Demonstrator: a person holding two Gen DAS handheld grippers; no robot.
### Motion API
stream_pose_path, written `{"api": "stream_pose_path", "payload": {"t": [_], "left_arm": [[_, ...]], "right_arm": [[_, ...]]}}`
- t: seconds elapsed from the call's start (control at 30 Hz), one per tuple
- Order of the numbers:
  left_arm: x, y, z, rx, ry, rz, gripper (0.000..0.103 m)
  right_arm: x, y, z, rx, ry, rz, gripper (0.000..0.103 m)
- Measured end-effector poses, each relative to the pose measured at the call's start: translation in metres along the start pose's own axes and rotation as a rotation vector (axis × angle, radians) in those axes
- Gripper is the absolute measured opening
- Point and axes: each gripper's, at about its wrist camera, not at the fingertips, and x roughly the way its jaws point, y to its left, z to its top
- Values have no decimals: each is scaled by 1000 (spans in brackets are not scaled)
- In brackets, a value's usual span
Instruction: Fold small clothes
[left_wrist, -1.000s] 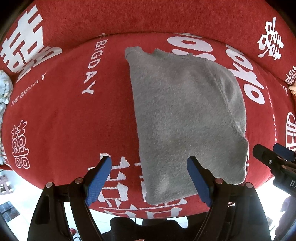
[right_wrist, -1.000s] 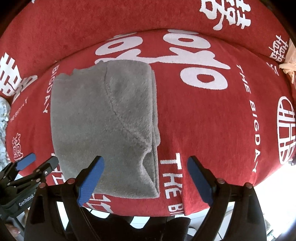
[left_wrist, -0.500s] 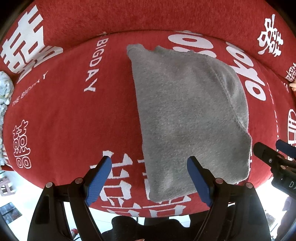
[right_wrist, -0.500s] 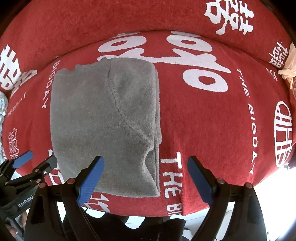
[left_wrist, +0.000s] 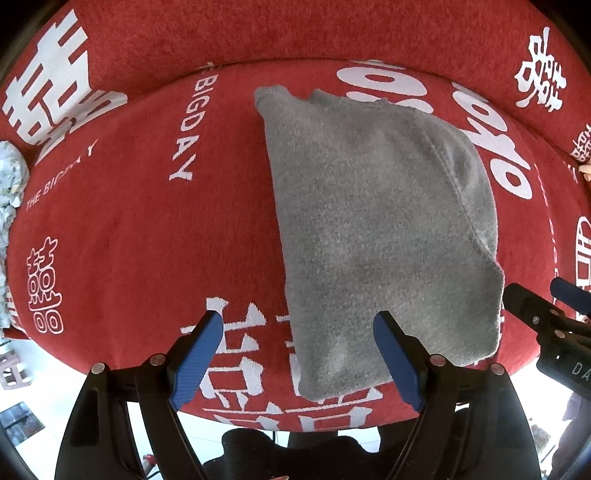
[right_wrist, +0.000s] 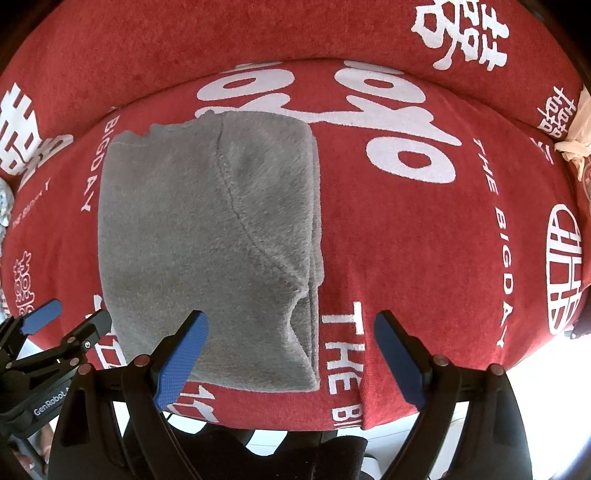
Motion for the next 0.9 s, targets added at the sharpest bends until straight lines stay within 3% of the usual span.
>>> {"api": "stream_pose_path", "payload": {"t": [0.63,0.9], "left_arm": [[0,-3,1,16,-8,36,84],[-2,-7,4,40,-25,99,84]], "right_arm": [[2,2,1,-17,1,-5,93],[2,4,1,-25,-5,-9,93]]}}
